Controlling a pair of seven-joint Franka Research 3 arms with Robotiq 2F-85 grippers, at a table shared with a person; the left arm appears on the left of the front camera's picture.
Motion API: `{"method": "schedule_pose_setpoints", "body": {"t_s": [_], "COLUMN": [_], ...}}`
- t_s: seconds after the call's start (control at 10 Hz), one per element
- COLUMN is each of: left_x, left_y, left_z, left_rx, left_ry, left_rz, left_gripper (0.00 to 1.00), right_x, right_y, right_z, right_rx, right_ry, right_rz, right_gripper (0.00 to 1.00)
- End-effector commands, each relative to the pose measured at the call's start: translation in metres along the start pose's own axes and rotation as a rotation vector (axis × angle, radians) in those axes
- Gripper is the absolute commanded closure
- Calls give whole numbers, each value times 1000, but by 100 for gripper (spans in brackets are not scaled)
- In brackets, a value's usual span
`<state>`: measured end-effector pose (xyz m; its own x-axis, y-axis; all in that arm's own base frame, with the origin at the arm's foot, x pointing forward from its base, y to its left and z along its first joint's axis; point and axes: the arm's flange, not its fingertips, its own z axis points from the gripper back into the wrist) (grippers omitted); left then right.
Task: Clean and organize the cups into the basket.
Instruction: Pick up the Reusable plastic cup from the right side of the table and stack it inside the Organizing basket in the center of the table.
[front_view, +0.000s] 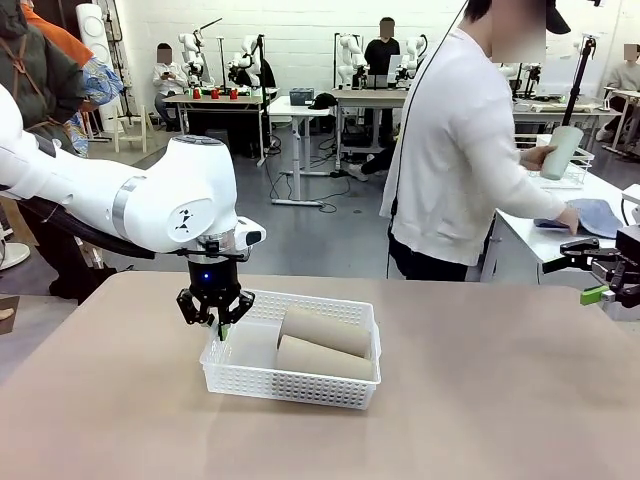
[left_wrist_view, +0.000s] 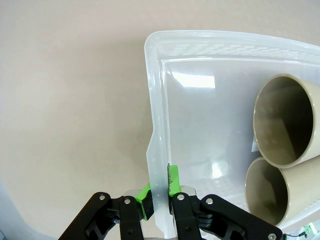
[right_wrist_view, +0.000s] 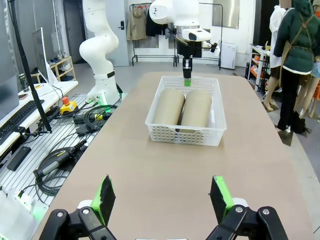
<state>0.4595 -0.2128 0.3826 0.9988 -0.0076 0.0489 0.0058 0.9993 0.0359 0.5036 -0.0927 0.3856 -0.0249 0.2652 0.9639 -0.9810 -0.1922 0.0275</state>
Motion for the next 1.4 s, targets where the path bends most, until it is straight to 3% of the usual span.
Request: {"method": "schedule_pose_setpoints", "body": {"t_s": [0.0,1.3], "left_x": [1,1], "left_y": [-1,-1], "left_z": [0,0], "left_rx": [-2,-2], "left_ry": [-6,-6], "left_rz": [1,1], "left_gripper": [100,100], "right_x": [0,0], "right_y": [0,0], "right_z": [0,0], "right_rx": [1,1], "right_ry": [1,1], "right_rz": [-1,-1], "right_gripper": [0,0]}}
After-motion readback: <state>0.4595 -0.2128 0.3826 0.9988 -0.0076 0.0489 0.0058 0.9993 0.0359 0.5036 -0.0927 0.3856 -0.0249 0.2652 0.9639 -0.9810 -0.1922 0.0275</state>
